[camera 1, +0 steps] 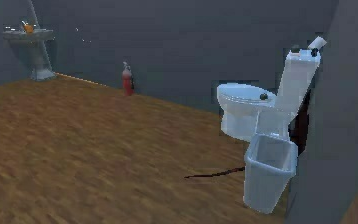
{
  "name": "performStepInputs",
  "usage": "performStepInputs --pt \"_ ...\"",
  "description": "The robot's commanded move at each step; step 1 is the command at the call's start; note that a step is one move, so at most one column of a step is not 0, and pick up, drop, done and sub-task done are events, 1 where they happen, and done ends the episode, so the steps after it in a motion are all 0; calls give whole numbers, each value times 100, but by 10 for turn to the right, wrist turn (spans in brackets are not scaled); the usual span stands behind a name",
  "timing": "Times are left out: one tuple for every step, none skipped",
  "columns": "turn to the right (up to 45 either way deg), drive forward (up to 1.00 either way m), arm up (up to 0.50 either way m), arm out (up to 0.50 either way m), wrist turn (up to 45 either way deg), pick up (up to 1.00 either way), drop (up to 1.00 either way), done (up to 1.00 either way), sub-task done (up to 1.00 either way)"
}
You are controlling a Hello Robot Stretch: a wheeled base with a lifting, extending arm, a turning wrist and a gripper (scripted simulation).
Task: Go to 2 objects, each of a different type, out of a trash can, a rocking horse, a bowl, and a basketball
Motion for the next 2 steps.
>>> performStepInputs --pt "90 0 0 0 0 0 0 0 0" --pt "0 55 0 0 0 0 0 0 0"
